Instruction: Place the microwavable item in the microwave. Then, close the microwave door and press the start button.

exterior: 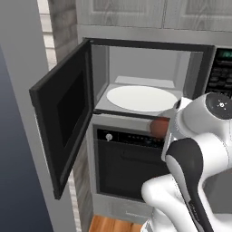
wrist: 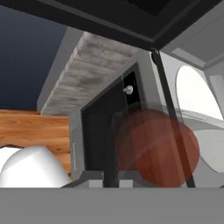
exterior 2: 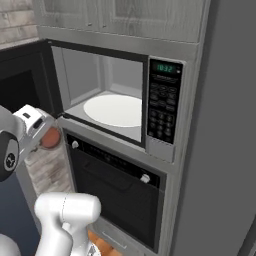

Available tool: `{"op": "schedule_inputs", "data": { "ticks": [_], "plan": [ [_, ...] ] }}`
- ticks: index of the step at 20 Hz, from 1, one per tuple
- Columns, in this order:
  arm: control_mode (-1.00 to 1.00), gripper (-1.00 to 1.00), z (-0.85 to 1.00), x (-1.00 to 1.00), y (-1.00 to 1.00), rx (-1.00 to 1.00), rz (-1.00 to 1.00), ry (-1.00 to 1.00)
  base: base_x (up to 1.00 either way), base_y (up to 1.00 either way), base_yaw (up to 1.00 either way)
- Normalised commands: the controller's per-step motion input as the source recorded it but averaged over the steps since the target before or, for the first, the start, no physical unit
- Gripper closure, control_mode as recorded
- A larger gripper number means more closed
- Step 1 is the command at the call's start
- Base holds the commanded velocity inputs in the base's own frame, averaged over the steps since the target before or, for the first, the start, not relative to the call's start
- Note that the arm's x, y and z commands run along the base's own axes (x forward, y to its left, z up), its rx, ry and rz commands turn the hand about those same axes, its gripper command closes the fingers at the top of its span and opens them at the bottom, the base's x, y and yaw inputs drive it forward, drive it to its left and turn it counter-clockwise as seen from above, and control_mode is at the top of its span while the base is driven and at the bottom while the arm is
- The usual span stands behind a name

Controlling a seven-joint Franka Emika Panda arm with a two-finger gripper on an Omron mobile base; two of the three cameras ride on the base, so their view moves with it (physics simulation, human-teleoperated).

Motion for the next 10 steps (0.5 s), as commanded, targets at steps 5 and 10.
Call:
{"op": "schedule_inputs", "data": {
  "ticks": [5,10],
  "plan": [
    [1.0,1.0,0.0,0.0,0.0,0.0,0.0,0.0,0.45,0.26,0.01],
    [1.0,1.0,0.0,0.0,0.0,0.0,0.0,0.0,0.26,0.0,0.0]
  ]
}}
